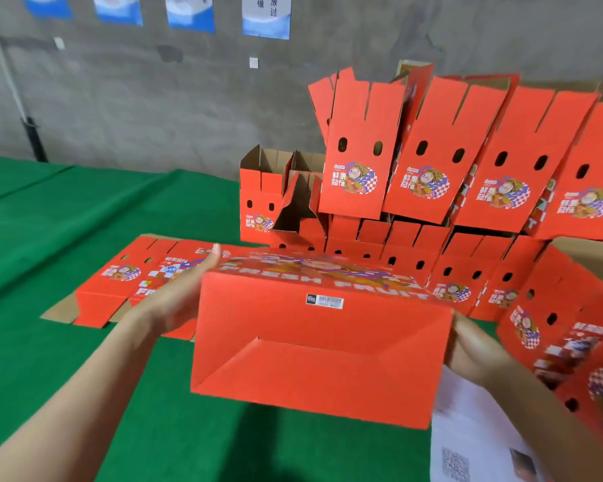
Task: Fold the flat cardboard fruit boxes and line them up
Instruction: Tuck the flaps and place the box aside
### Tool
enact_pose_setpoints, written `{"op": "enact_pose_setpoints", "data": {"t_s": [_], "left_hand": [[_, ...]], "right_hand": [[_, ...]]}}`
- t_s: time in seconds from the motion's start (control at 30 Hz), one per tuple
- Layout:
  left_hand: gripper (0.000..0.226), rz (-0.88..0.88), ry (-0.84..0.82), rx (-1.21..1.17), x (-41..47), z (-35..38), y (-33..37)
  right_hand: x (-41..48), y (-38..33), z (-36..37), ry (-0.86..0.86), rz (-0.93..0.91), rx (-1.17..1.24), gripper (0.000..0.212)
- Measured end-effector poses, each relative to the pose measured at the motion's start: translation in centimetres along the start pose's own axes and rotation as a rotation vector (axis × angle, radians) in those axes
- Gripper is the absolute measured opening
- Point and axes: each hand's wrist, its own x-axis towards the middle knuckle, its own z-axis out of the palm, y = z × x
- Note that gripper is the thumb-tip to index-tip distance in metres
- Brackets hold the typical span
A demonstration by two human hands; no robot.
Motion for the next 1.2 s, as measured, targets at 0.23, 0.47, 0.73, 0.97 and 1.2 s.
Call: {"op": "enact_pose_setpoints", "data": {"t_s": [0.23,0.47,0.73,0.97,1.2], "left_hand": [[0.046,0.128,0.005,-0.054,-1.5,-1.5,-0.7],[0.064,0.118,-0.036,-0.111,-1.8,-5.0,-2.7],[0.037,0.209,0.181,-0.176,0.1,-10.5,-3.1],[0.037,0.378,0.497,0.014,5.2,-14.2,-0.1],[0.044,0.442,0.429,-0.085,10.9,-16.7,1.7]], "right_hand": [[-0.9,0.4,1.1,-0.264,0.017,-0.045,0.048],[-0.8,1.5,5.0,-0.075,-0.133,-0.37,0.052],[1.5,1.6,12.8,-0.169,-0.281,-0.789,0.039],[7.7,3.9,22.7,0.1,-0.649,-0.866,0.023],[19.9,5.7,33.6,0.27,-0.794,-0.83,0.023]]}}
